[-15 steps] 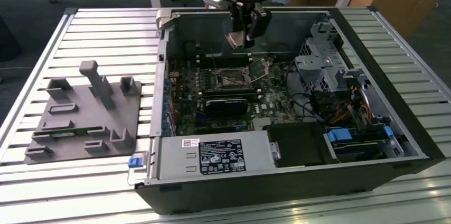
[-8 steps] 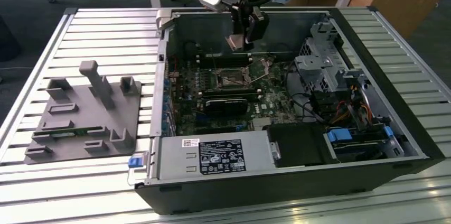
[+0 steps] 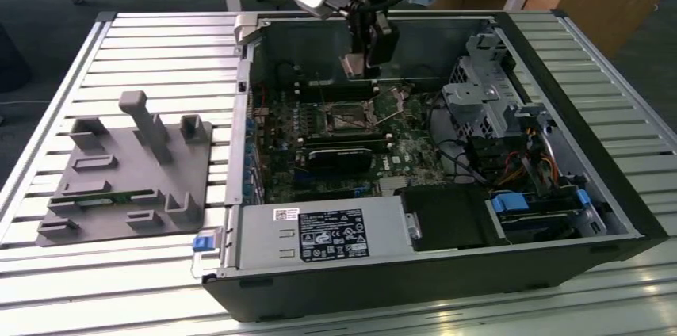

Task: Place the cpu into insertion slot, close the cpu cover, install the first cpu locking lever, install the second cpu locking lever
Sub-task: 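Place the cpu into insertion slot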

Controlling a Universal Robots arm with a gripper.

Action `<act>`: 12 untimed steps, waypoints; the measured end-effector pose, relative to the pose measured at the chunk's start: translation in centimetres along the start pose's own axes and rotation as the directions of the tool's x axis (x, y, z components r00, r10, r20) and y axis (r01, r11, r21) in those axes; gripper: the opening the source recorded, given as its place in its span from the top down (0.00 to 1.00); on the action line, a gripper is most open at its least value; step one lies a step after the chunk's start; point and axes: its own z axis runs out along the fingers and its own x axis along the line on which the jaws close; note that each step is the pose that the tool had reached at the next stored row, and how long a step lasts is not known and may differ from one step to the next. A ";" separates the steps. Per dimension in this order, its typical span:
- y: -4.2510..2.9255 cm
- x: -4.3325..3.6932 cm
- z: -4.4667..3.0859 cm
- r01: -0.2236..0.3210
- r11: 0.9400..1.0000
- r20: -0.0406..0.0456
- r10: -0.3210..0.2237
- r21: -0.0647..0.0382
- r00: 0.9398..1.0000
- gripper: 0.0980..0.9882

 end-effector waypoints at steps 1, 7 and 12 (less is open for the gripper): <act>0.00 0.00 0.05 -0.003 1.000 0.000 0.003 0.000 1.000 0.50; 0.12 0.12 0.39 -0.012 1.000 0.001 0.012 0.000 1.000 0.50; 0.27 0.26 0.83 -0.020 1.000 0.002 0.020 0.000 1.000 0.50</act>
